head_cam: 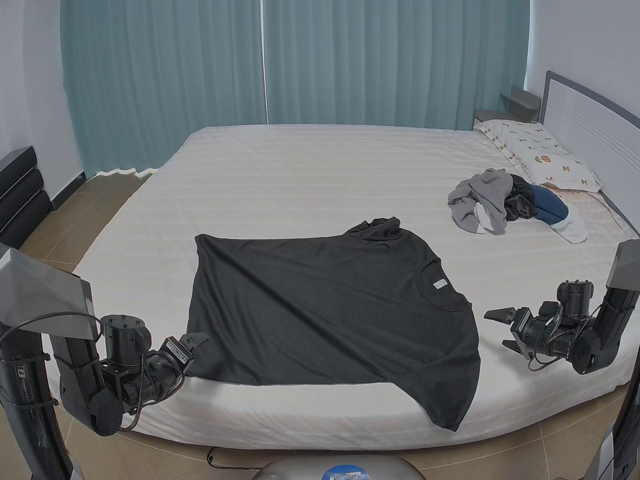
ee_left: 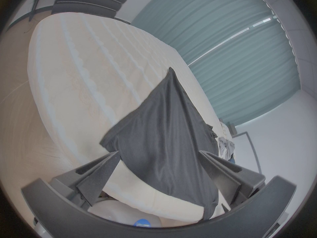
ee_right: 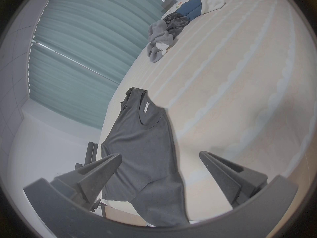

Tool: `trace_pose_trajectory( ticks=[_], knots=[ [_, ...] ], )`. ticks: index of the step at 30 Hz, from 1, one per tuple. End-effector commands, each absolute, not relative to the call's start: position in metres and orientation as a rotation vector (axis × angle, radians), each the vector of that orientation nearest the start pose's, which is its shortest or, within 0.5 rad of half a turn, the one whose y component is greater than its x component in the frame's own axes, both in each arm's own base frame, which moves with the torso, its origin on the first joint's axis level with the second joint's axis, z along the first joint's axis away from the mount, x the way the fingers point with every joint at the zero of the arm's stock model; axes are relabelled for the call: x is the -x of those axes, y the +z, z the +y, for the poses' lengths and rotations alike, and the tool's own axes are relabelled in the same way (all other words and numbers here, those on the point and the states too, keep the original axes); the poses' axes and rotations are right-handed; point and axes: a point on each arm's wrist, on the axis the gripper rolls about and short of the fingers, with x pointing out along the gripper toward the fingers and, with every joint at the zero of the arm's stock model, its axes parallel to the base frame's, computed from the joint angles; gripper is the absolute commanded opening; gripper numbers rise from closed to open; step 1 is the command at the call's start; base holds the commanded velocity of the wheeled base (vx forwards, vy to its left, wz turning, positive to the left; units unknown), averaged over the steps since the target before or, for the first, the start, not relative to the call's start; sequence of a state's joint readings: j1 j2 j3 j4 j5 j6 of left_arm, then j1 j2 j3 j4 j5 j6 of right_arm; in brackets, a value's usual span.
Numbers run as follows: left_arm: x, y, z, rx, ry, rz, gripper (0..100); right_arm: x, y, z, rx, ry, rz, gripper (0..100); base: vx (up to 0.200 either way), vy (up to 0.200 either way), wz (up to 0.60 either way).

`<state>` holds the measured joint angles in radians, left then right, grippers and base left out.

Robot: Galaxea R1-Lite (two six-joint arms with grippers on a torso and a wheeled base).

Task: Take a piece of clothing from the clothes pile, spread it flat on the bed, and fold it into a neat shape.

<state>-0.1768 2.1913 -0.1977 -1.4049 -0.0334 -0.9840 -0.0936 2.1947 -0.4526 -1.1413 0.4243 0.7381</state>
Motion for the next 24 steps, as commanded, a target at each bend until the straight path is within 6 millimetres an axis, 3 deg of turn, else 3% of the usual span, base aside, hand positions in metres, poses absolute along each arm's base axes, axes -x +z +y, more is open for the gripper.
trace_pose_trajectory(
  ticks=[1, 9, 22, 23, 24],
  knots=[
    [-0.247, -0.009, -0.041, 0.870, 0.126, 0.667, 100, -0.302, 0.001, -0.019, -0.864, 0.093, 0.684, 100, 0.000, 0.000, 0.00],
    [-0.244, -0.012, -0.022, 0.802, 0.197, 0.654, 100, -0.303, 0.000, -0.020, -0.865, 0.089, 0.680, 100, 0.000, 0.000, 0.00],
    [-0.255, -0.032, -0.022, 0.797, 0.217, 0.690, 100, -0.304, 0.001, -0.021, -0.866, 0.088, 0.678, 100, 0.000, 0.000, 0.00],
    [-0.258, -0.033, -0.022, 0.798, 0.214, 0.684, 0, -0.304, 0.001, -0.021, -0.865, 0.089, 0.677, 100, 0.000, 0.000, 0.00],
    [-0.259, -0.034, -0.022, 0.798, 0.215, 0.686, 0, -0.304, 0.001, -0.021, -0.865, 0.089, 0.677, 100, 0.000, 0.000, 0.00]
  ],
)
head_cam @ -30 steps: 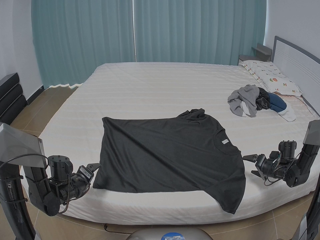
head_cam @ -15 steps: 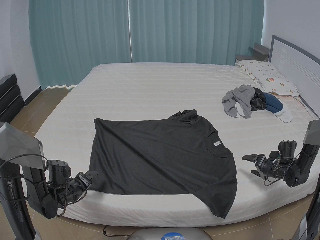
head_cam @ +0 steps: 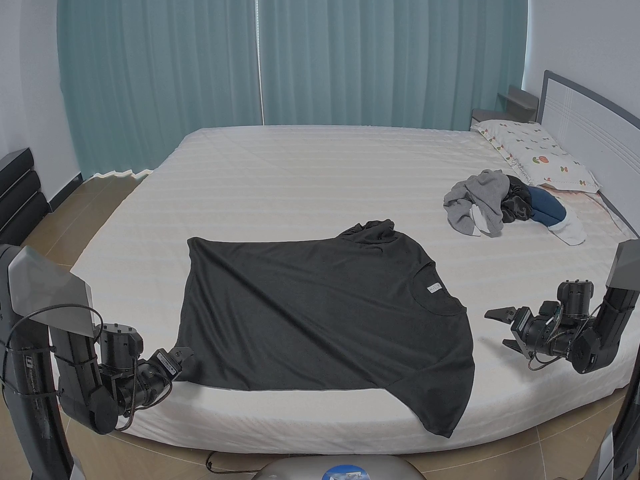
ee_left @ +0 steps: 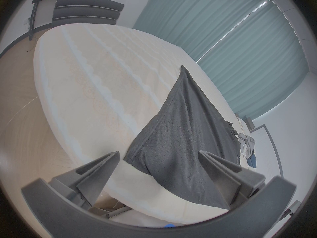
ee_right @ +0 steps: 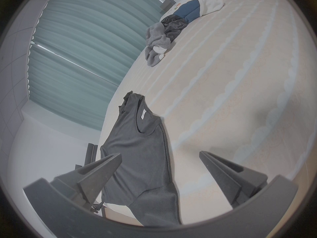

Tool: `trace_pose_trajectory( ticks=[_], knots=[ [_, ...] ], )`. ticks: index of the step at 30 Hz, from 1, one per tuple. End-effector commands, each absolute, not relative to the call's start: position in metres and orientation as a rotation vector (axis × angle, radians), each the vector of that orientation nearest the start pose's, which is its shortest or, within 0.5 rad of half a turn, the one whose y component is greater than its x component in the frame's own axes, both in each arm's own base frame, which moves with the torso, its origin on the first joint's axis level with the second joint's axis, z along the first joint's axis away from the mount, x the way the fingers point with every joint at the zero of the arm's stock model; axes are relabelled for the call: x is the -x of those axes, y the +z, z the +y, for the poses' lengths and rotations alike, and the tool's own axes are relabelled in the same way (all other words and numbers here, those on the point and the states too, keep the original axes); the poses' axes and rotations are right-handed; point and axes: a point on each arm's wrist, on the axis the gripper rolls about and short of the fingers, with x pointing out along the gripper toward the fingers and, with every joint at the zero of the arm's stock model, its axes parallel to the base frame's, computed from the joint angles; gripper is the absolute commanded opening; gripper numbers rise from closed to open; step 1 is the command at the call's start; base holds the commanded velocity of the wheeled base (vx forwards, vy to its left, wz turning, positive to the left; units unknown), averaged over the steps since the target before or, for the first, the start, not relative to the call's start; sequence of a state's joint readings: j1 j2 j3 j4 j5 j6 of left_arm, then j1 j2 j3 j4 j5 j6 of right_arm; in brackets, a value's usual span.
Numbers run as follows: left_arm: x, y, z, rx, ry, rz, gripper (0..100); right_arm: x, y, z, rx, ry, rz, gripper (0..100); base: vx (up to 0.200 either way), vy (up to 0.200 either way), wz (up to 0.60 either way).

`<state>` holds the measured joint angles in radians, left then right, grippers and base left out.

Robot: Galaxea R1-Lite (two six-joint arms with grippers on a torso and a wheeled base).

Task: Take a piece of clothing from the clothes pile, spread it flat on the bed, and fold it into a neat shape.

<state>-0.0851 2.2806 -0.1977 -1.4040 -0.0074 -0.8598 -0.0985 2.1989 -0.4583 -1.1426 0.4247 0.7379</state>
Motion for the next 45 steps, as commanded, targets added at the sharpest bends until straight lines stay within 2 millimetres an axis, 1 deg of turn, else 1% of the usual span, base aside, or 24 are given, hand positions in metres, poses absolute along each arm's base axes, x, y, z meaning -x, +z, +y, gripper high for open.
trace_pose_trajectory(
  ticks=[1, 7, 11, 14, 16, 19, 26, 32, 34, 35, 36, 41, 45],
  knots=[
    [-0.259, -0.035, -0.022, 0.797, 0.216, 0.685, 0, -0.304, 0.001, -0.021, -0.866, 0.088, 0.676, 100, 0.000, 0.000, 0.00],
    [-0.255, -0.036, -0.022, 0.788, 0.223, 0.702, 0, -0.304, 0.000, -0.021, -0.866, 0.087, 0.678, 100, 0.000, 0.000, 0.00],
    [-0.248, -0.035, -0.018, 0.751, 0.228, 0.722, 0, -0.302, 0.001, -0.021, -0.867, 0.086, 0.680, 100, 0.000, 0.000, 0.00],
    [-0.243, -0.030, -0.011, 0.713, 0.235, 0.710, 0, -0.302, 0.001, -0.021, -0.867, 0.086, 0.680, 100, 0.000, 0.000, 0.00],
    [-0.243, -0.029, -0.010, 0.711, 0.234, 0.707, 0, -0.302, 0.001, -0.021, -0.867, 0.086, 0.680, 100, 0.000, 0.000, 0.00],
    [-0.237, -0.024, -0.008, 0.682, 0.230, 0.712, 0, -0.301, 0.001, -0.020, -0.864, 0.087, 0.683, 100, 0.000, 0.000, 0.00],
    [-0.231, -0.020, 0.004, 0.601, 0.244, 0.711, 0, -0.299, 0.000, -0.016, -0.857, 0.097, 0.697, 100, 0.000, 0.000, 0.00],
    [-0.220, -0.016, 0.005, 0.550, 0.228, 0.730, 0, -0.299, -0.001, -0.012, -0.853, 0.107, 0.705, 100, 0.000, 0.000, 0.00],
    [-0.217, -0.016, 0.004, 0.530, 0.222, 0.743, 0, -0.299, -0.001, -0.010, -0.851, 0.113, 0.710, 100, 0.000, 0.000, 0.00],
    [-0.214, -0.017, 0.004, 0.509, 0.218, 0.758, 0, -0.297, -0.002, -0.003, -0.844, 0.130, 0.725, 100, 0.000, 0.000, 0.00],
    [-0.213, -0.017, 0.004, 0.508, 0.218, 0.759, 0, -0.297, -0.002, -0.003, -0.844, 0.132, 0.725, 100, 0.000, 0.000, 0.00],
    [-0.206, -0.018, 0.004, 0.462, 0.208, 0.791, 0, -0.297, -0.004, 0.014, -0.823, 0.173, 0.756, 100, 0.000, 0.000, 0.00],
    [-0.205, -0.020, 0.004, 0.450, 0.209, 0.813, 0, -0.296, -0.007, 0.025, -0.807, 0.198, 0.779, 100, 0.000, 0.000, 0.00]
  ],
)
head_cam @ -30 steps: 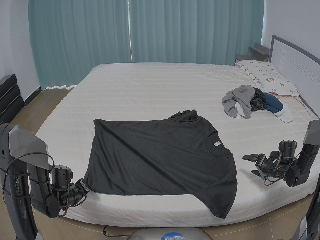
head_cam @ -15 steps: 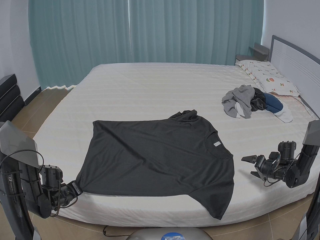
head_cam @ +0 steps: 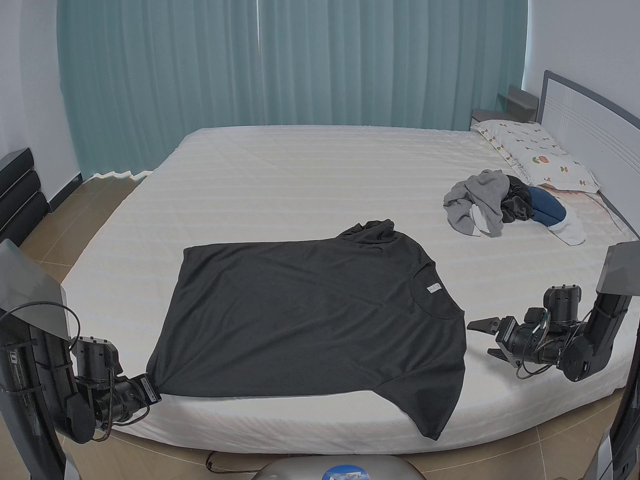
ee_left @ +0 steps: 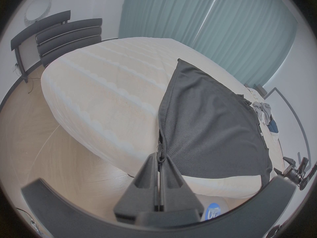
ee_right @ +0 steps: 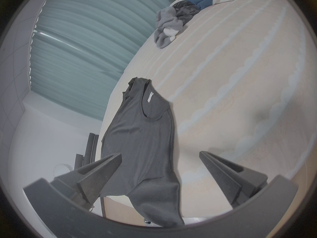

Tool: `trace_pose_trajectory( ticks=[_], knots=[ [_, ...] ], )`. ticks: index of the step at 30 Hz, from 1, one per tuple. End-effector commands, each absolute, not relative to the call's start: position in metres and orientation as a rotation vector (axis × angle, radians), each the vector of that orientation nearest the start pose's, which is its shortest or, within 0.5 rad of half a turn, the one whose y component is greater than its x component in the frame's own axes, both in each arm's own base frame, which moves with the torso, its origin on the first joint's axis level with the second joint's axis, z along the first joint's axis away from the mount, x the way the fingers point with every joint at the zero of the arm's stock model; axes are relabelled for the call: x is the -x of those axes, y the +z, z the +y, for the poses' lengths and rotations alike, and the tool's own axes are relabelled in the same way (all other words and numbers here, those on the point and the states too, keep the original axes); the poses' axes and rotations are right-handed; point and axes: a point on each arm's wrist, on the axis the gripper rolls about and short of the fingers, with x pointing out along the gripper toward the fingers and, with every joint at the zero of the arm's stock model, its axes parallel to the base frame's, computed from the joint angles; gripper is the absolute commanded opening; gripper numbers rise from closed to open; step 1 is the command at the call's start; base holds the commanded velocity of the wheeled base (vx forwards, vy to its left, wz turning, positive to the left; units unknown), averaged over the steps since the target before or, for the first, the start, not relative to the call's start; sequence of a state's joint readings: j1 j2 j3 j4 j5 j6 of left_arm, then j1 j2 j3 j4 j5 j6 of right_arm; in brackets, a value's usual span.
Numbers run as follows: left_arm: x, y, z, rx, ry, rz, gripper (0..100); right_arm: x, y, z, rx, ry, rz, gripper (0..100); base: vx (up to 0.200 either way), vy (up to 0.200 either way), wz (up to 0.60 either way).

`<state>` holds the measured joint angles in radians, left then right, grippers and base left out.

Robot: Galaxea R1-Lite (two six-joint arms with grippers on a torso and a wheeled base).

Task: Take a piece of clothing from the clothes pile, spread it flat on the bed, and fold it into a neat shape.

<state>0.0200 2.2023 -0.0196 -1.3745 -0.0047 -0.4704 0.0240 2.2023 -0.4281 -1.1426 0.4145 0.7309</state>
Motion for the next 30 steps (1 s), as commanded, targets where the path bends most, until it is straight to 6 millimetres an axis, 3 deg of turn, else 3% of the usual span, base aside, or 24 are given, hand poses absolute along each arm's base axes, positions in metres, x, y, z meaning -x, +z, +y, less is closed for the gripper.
trace_pose_trajectory(
  ticks=[1, 11, 30],
  knots=[
    [-0.206, -0.020, 0.004, 0.450, 0.209, 0.811, 0, -0.295, -0.008, 0.027, -0.805, 0.203, 0.786, 100, 0.000, 0.000, 0.00],
    [-0.205, -0.018, 0.004, 0.448, 0.202, 0.803, 0, -0.303, -0.014, 0.047, -0.772, 0.229, 0.795, 100, 0.000, 0.000, 0.00],
    [-0.205, -0.018, 0.003, 0.449, 0.201, 0.802, 0, -0.325, -0.014, 0.040, -0.780, 0.208, 0.735, 100, 0.000, 0.000, 0.00]
  ],
)
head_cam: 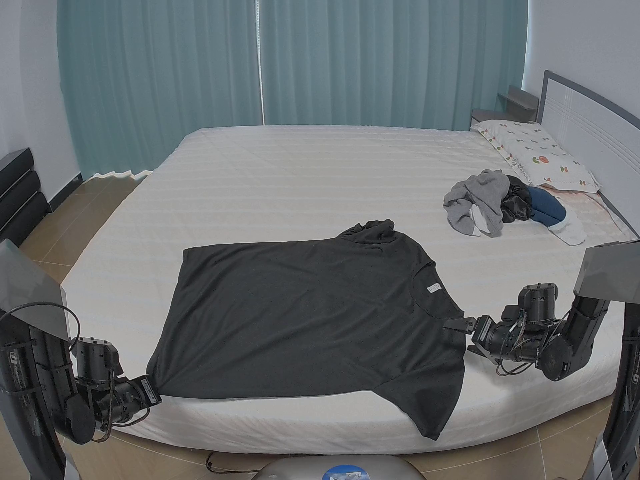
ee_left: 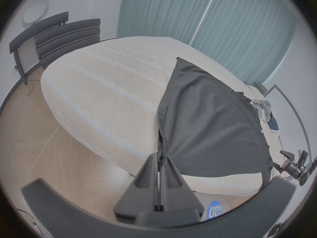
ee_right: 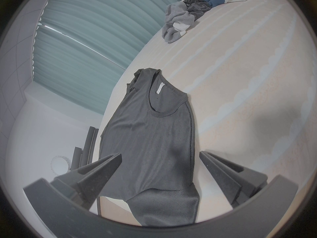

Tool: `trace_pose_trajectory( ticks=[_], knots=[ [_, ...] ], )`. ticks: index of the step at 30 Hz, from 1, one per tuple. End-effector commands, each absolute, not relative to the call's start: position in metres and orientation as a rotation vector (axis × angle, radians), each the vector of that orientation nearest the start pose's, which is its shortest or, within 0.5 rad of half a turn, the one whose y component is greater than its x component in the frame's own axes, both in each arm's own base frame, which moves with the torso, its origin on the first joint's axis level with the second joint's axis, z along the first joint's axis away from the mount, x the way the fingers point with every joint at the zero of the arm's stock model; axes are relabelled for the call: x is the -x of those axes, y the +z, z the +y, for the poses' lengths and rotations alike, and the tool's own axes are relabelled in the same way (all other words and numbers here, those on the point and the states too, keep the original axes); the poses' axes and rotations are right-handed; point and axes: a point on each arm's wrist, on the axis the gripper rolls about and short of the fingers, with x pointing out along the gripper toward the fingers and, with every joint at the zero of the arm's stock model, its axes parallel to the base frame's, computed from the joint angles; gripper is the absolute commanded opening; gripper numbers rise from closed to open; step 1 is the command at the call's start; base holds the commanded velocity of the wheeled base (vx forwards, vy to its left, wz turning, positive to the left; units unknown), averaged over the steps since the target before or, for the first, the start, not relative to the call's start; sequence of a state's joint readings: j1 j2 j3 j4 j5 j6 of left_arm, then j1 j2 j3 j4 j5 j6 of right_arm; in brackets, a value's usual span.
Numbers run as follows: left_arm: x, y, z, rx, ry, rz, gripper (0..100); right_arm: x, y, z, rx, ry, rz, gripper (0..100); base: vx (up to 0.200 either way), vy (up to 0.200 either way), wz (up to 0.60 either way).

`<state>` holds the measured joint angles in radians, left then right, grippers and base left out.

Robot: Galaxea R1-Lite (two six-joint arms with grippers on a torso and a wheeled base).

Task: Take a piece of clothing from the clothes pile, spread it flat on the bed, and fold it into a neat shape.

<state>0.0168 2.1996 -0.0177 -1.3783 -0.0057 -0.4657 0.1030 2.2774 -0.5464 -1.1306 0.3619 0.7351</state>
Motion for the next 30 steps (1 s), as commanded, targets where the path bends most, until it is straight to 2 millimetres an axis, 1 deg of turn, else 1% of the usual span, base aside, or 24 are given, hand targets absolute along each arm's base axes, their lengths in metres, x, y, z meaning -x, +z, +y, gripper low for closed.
trace_pose_trajectory(
  ticks=[1, 8, 16, 23, 30],
  knots=[
    [-0.2055, -0.0182, 0.0033, 0.449, 0.201, 0.800, 0, -0.3266, -0.0149, 0.0397, -0.781, 0.206, 0.735, 100, 0.000, 0.000, 0.00],
    [-0.2056, -0.0178, 0.0036, 0.450, 0.201, 0.797, 0, -0.3325, -0.0191, 0.0377, -0.785, 0.200, 0.729, 100, 0.000, 0.000, 0.00],
    [-0.2056, -0.0178, 0.0036, 0.450, 0.201, 0.797, 0, -0.3351, -0.0157, 0.0373, -0.816, 0.195, 0.711, 100, 0.000, 0.000, 0.00],
    [-0.2057, -0.0177, 0.0036, 0.450, 0.201, 0.795, 0, -0.3363, -0.0174, 0.0385, -0.828, 0.194, 0.716, 100, 0.000, 0.000, 0.00],
    [-0.2056, -0.0181, 0.0030, 0.451, 0.198, 0.799, 0, -0.3298, -0.0212, 0.0425, -0.826, 0.195, 0.747, 100, 0.000, 0.000, 0.00]
  ],
)
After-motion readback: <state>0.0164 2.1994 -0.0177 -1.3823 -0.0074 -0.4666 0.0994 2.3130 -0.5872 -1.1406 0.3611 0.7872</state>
